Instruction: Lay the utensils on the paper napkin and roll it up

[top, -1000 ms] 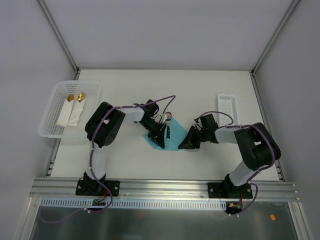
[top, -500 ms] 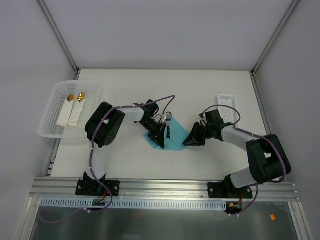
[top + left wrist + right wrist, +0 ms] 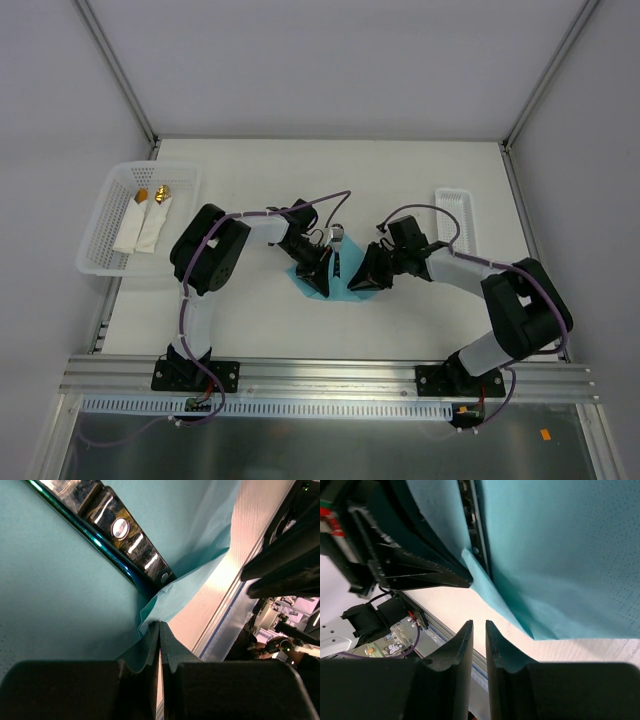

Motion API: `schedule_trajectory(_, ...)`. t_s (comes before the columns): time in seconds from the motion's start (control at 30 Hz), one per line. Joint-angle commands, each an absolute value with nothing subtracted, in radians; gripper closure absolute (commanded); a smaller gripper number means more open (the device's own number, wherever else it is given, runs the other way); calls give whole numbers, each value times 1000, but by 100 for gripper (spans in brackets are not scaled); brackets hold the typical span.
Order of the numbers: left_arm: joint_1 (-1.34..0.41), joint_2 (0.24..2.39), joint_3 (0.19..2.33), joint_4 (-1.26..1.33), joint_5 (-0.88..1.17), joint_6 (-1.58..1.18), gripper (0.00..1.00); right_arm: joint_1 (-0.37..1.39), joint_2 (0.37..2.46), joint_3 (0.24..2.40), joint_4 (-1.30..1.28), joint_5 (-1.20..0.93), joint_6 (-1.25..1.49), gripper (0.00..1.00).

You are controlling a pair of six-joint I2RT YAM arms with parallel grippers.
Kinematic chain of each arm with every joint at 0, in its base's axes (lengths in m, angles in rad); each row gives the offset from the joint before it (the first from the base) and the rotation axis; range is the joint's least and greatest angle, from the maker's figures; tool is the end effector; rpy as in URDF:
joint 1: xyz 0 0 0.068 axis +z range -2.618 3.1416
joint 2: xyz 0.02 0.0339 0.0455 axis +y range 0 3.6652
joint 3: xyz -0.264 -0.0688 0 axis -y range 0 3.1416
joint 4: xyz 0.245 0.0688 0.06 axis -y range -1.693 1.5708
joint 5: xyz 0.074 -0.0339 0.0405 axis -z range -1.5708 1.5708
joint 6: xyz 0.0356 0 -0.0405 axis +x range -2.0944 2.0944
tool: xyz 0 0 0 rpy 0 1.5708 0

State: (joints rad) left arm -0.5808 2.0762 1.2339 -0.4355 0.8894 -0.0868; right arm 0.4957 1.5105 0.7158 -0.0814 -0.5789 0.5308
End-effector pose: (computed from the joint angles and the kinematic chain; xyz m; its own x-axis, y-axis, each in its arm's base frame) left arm 0.3055 -0.2336 0.1093 -0.8436 0.4884 -0.2233 0.4618 0.4475 -0.7658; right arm 0.2414 0.1527 0.1645 -0.9403 -0.0267 -0.3393 -0.2670 0.6763 0.6865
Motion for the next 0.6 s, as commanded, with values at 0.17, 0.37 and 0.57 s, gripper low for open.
schedule_trajectory(0.17, -566, 2089, 1224, -436, 821, -66, 100, 525, 1611, 695, -20, -540, 554, 82)
schedule_trajectory(0.37, -565, 2079, 1215, -436, 818, -66, 100, 523, 1672, 704, -43, -520, 526, 82)
schedule_trajectory(0.57, -555, 2034, 1181, -439, 808, -60, 98, 523, 1681, 713, -95, -492, 502, 83)
